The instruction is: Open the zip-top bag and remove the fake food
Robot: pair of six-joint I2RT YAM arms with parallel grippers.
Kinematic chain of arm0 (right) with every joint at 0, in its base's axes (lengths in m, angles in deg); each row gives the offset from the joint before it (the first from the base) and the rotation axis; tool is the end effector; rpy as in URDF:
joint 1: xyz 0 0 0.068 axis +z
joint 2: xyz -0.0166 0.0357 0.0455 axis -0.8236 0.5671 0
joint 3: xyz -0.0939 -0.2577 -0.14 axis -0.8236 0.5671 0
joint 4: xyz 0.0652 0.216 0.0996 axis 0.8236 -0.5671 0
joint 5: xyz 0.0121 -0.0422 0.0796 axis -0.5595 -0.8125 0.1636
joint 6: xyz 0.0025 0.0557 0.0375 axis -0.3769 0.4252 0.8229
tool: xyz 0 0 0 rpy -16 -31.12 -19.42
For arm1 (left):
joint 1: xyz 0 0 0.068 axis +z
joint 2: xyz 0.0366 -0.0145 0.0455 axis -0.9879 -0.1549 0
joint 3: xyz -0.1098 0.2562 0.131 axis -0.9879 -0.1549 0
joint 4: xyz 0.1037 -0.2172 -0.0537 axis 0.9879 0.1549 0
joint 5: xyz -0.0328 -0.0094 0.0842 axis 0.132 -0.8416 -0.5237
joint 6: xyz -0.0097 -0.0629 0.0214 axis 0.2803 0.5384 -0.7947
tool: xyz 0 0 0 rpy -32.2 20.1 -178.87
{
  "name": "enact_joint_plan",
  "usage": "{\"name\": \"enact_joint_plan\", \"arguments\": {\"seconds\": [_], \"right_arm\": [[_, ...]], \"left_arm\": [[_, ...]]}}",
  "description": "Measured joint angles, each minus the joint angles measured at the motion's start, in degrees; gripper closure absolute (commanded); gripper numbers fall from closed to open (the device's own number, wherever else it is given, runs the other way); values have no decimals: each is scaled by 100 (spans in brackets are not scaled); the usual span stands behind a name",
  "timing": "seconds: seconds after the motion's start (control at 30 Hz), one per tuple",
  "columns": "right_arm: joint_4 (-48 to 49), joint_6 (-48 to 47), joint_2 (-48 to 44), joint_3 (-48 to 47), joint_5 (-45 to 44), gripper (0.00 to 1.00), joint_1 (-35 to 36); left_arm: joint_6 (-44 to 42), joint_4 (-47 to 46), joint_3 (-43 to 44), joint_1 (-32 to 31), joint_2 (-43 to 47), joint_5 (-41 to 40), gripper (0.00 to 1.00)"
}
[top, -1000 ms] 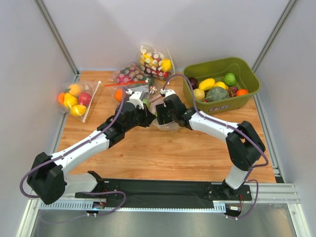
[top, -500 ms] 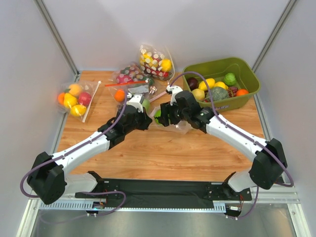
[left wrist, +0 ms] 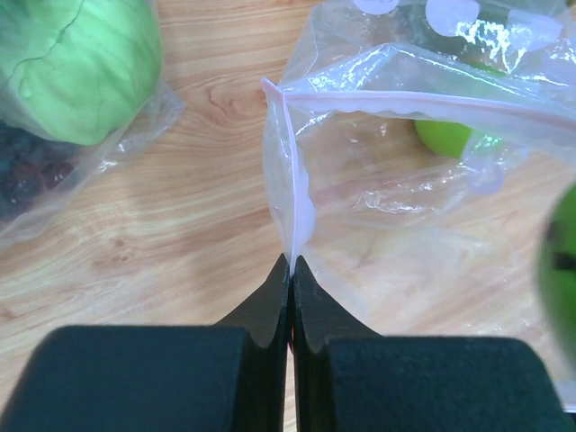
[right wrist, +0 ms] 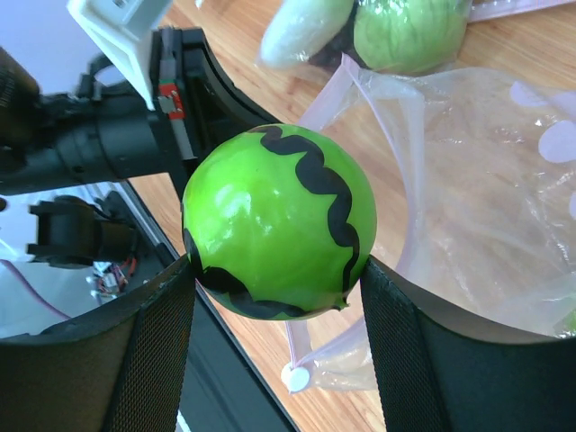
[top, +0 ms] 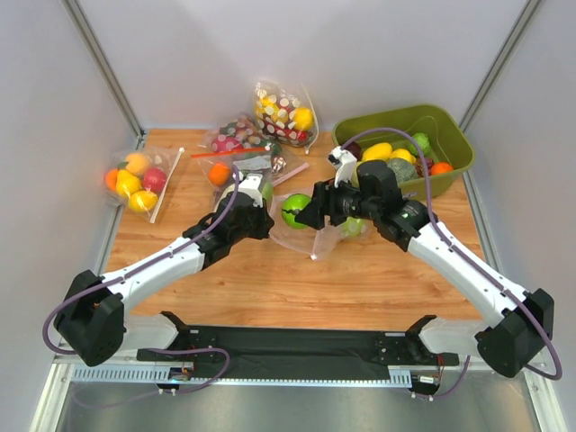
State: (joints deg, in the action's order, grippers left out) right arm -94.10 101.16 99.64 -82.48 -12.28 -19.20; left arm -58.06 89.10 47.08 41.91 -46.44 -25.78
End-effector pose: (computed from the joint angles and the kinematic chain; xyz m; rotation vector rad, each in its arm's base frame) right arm 0.2045 0.1739 0.3672 -0.5635 2.1448 0.9475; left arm 0.2123 -0.1673 0.2847 0.1626 2.1482 -0.6127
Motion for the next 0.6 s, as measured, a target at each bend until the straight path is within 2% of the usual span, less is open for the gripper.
{"name": "enact_joint_plan", "arguments": {"seconds": [0.27, 0.47, 0.6], "right_arm": [[238, 177, -372, 37, 472, 100, -634], [275, -17, -361, -15, 308, 100, -1722], [308, -105, -4, -315, 111, 100, -2553]], "left_arm": [[-114, 138, 0, 31, 9, -55, 100], [-391, 476, 24, 31, 428, 70, 100], [-632, 905, 269, 33, 866, 282, 100]]}}
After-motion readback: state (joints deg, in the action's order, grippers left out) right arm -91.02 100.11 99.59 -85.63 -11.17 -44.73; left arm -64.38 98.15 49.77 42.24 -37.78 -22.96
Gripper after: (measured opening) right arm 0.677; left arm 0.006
